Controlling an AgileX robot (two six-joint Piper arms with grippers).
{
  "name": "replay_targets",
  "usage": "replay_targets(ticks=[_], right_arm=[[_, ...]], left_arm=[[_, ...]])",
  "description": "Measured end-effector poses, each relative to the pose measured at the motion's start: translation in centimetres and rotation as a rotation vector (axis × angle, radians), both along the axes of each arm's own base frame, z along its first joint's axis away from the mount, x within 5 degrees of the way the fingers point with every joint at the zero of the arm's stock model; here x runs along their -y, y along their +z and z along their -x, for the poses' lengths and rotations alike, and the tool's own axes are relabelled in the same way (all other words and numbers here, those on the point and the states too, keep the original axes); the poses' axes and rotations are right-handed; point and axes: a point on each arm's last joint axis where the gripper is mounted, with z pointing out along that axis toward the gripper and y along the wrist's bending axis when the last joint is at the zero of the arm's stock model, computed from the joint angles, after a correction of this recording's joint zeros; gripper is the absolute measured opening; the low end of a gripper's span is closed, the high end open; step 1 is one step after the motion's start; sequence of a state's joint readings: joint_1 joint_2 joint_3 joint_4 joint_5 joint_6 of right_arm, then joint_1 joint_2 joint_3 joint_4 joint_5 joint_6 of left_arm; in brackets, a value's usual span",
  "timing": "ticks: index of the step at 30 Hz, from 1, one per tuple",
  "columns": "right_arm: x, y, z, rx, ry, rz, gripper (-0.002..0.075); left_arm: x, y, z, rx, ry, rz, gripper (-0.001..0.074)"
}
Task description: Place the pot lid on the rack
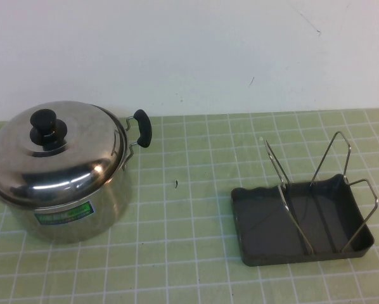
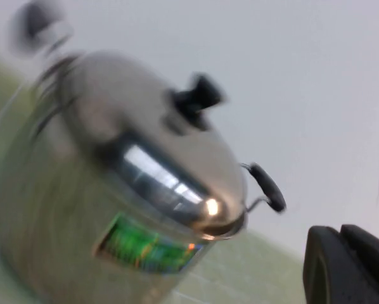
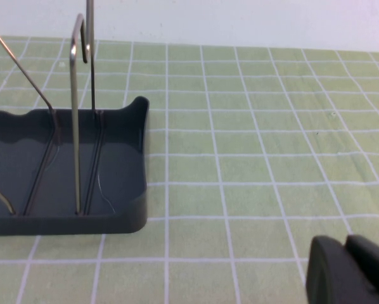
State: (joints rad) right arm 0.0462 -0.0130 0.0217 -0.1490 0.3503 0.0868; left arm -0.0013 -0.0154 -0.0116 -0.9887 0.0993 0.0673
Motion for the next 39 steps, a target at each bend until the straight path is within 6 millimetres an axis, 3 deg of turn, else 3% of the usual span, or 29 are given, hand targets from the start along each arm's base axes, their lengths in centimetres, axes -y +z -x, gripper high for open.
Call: replay_targets(ticks=[3, 7, 9, 11, 16, 18, 24, 30, 39], right_arm=[[0.0, 0.0, 0.0, 0.0, 0.0, 0.0, 0.0029], [0.0, 0.0, 0.0, 0.0, 0.0, 0.0, 0.0029], [0.0, 0.0, 0.0, 0.0, 0.0, 0.0, 0.0029], [0.0, 0.0, 0.0, 0.0, 0.0, 0.0, 0.0029], [0.0, 0.0, 0.0, 0.0, 0.0, 0.0, 0.0029], [0.0, 0.0, 0.0, 0.0, 0.0, 0.0, 0.0029], [0.0, 0.0, 0.0, 0.0, 0.0, 0.0, 0.0029], [0.0, 0.0, 0.0, 0.0, 0.0, 0.0, 0.0029], [0.0, 0.0, 0.0, 0.0, 0.0, 0.0, 0.0029]], left_arm=[[0.7, 3.8, 0.8, 0.091, -0.056, -0.435, -0.0002], [0.2, 8.0, 0.1, 0.15, 0.023, -0.793, 0.0014], [-0.2, 8.8, -1.0, 0.14, 0.07, -0.91, 0.0064], [-0.4, 9.1, -2.0, 0.143, 0.099, -0.984, 0.0161], [0.3, 9.4, -3.7, 0.241, 0.076, -0.913, 0.0454], [0.7, 9.5, -4.5, 0.277, 0.054, -0.907, 0.0507], [1.6, 9.2, -8.2, 0.266, 0.022, -0.894, 0.0545], [2.4, 8.6, -13.3, 0.163, 0.001, -0.859, 0.0546], [3.3, 5.4, -21.0, 0.021, 0.003, -0.819, 0.0549]])
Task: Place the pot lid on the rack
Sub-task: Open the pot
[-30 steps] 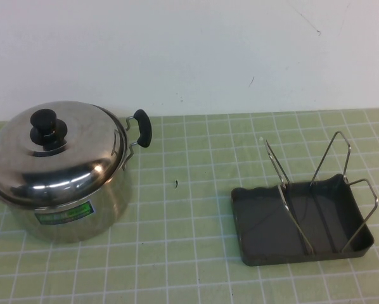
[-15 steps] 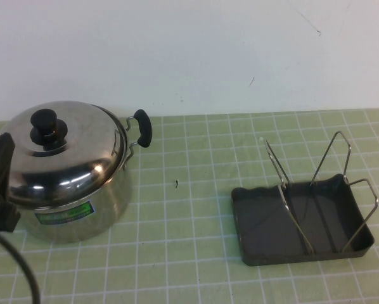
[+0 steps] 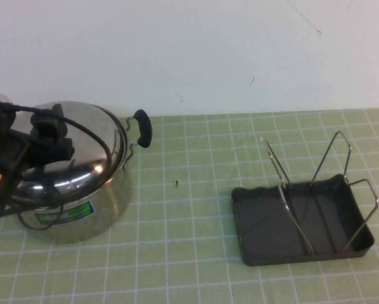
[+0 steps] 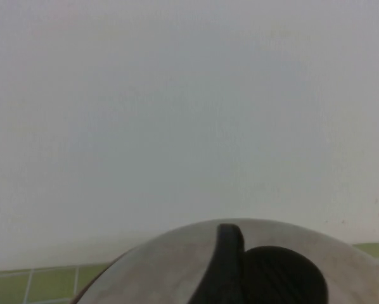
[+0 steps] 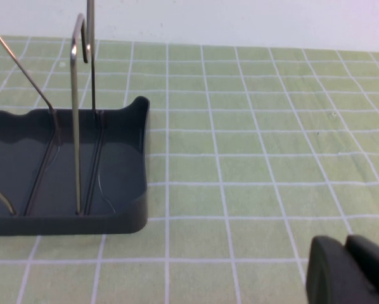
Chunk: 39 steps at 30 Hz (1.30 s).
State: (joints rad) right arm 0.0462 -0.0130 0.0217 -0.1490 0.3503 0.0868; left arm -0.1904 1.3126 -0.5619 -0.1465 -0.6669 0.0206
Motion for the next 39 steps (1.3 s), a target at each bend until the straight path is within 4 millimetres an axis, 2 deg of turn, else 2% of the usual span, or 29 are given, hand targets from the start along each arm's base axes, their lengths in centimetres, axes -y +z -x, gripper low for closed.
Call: replay_targets(ticks=[6, 15, 19, 22, 25, 30, 34, 37, 39], right_arm=[[0.0, 0.0, 0.0, 0.0, 0.0, 0.0, 0.0029], [0.0, 0.0, 0.0, 0.0, 0.0, 0.0, 0.0029], [0.0, 0.0, 0.0, 0.0, 0.0, 0.0, 0.0029], [0.0, 0.0, 0.0, 0.0, 0.0, 0.0, 0.0029], [0.0, 0.0, 0.0, 0.0, 0.0, 0.0, 0.0029], [0.0, 0.0, 0.0, 0.0, 0.0, 0.0, 0.0029], [0.0, 0.0, 0.0, 0.0, 0.0, 0.0, 0.0029], [0.0, 0.0, 0.0, 0.002, 0.0, 0.0, 0.0029], [-0.3, 0.0, 0.0, 0.01, -0.006, -0.107, 0.0029]], left_arm=[[0.6, -2.1, -3.5, -0.036, 0.002, -0.066, 0.055], [0.4, -4.4, -5.1, -0.044, 0.063, -0.05, 0.055], [0.4, -4.7, -5.4, -0.03, 0.068, -0.042, 0.0544], [0.4, -4.8, -5.4, -0.029, 0.069, -0.032, 0.0468], [0.5, -4.7, -5.4, -0.016, 0.07, -0.025, 0.0321], [0.5, -4.5, -5.6, -0.013, 0.074, -0.016, 0.0313], [0.4, -3.2, -5.0, -0.008, 0.066, -0.012, 0.0312], [0.3, -0.2, -3.8, 0.076, 0.056, 0.001, 0.0312], [0.1, 2.5, -2.3, 0.161, 0.042, 0.006, 0.0312]])
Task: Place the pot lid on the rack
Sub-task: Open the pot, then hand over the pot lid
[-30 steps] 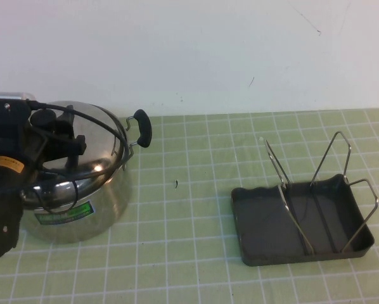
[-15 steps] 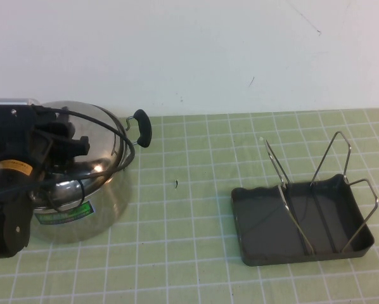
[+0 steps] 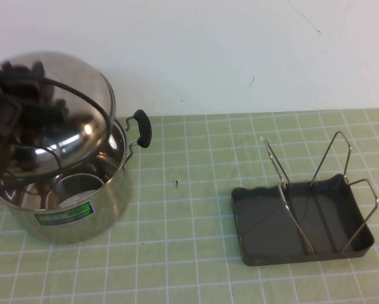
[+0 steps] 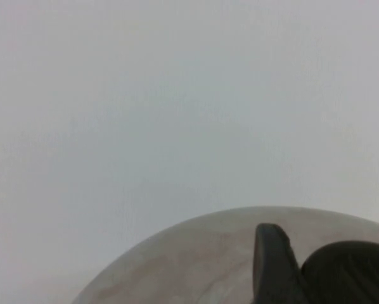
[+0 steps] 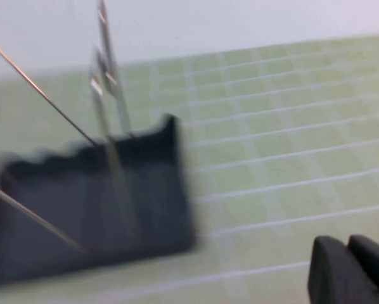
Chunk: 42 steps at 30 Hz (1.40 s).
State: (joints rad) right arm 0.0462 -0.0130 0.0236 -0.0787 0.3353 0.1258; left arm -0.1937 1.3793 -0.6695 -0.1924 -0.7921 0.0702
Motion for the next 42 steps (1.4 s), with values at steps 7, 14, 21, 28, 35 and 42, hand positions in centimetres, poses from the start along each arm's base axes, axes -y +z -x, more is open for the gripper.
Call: replay_targets(ticks=[7, 14, 21, 28, 35, 42], right_arm=[[-1.9, 0.5, 0.0, -0.037, -0.031, -0.788, 0.0029], [-1.8, 0.6, 0.0, -0.014, -0.024, -0.766, 0.0029], [-2.0, 0.8, 0.0, -0.004, 0.016, -0.724, 0.0029], [-3.7, 1.9, 0.5, 0.041, 0.255, -0.751, 0.0029], [-4.7, 3.8, 1.0, 0.169, 0.439, -0.864, 0.003], [-5.7, 4.8, 1.9, 0.169, 0.587, -0.86, 0.0088]], left_arm=[[-0.1, 6.4, 6.2, 0.064, -0.136, 0.166, 0.0312], [-0.6, 6.5, 10.1, -0.211, -0.172, 0.457, 0.0312], [0.1, 4.6, 10.5, -0.421, -0.13, 0.522, 0.0312], [6.7, 6.0, 11.7, -0.212, -0.587, 0.186, 0.0312], [12.5, 4.1, 11.8, -0.101, -0.984, 0.059, 0.0312], [14.8, 2.1, 10.5, -0.089, -1.142, 0.179, 0.0312]])
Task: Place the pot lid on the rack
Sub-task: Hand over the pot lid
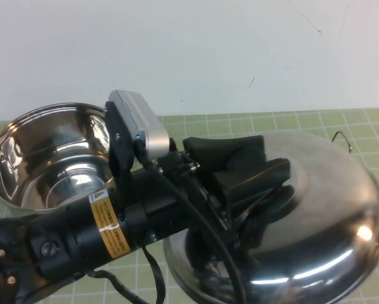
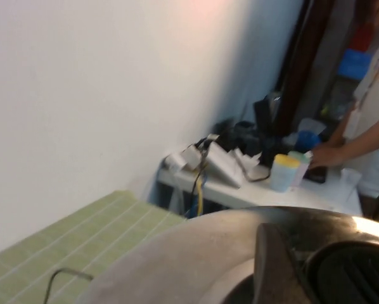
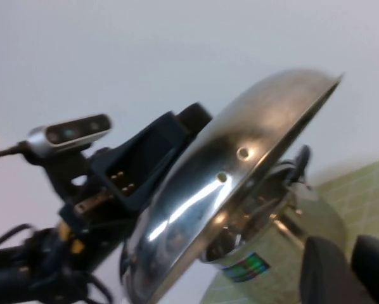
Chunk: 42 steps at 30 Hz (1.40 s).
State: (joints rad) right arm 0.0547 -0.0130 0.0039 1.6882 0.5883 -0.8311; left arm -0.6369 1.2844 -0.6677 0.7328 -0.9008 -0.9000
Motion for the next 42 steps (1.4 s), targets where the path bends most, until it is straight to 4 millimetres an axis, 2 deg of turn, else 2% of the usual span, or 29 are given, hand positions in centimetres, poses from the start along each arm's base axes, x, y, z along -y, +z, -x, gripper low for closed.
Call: replay_targets(ticks=[2, 7, 10, 13, 17, 22, 28, 32, 34, 39, 42], right_arm=[[-0.1, 0.7, 0.2, 0.019, 0.015, -0.007, 0.0166], [-0.2, 2.0, 0.6, 0.028, 0.041, -0.042, 0.043], [-0.4, 2.6, 0.3, 0.001, 0.071, -0.041, 0.0485], [-0.7, 3.3, -0.3, -0.053, 0.113, -0.035, 0.0502], [-1.1, 4.3, -1.5, -0.099, 0.16, -0.003, 0.0505], [-1.7, 6.8, -3.4, -0.09, 0.227, 0.054, 0.0505], [-2.3, 9.1, -6.4, -0.106, 0.303, 0.09, 0.0506], [-2.7, 10.0, -8.9, -0.138, 0.357, 0.097, 0.0498], [-2.9, 10.4, -10.0, -0.137, 0.379, 0.108, 0.046], [-3.2, 11.7, -11.9, -0.123, 0.427, 0.088, 0.0244], [-3.3, 12.1, -12.4, -0.11, 0.447, 0.088, 0.0225]], left_arm=[[0.3, 0.0, 0.0, 0.029, -0.04, 0.058, 0.0312], [0.5, 0.2, -0.1, 0.052, -0.078, 0.14, 0.0312], [0.6, 0.1, -0.1, 0.055, -0.082, 0.143, 0.0312], [0.6, 0.1, 0.0, 0.059, -0.088, 0.138, 0.0312], [0.7, 0.0, 0.1, 0.071, -0.101, 0.122, 0.0312], [0.7, -0.1, 0.2, 0.079, -0.112, 0.11, 0.0312], [0.7, 0.1, 0.3, 0.084, -0.117, 0.128, 0.0312], [0.7, 0.2, 0.2, 0.083, -0.116, 0.14, 0.0312], [0.7, 0.3, 0.2, 0.08, -0.112, 0.147, 0.0312], [0.6, 0.2, 0.0, 0.075, -0.089, 0.139, 0.031], [0.5, 0.2, -0.1, 0.07, -0.079, 0.145, 0.031]])
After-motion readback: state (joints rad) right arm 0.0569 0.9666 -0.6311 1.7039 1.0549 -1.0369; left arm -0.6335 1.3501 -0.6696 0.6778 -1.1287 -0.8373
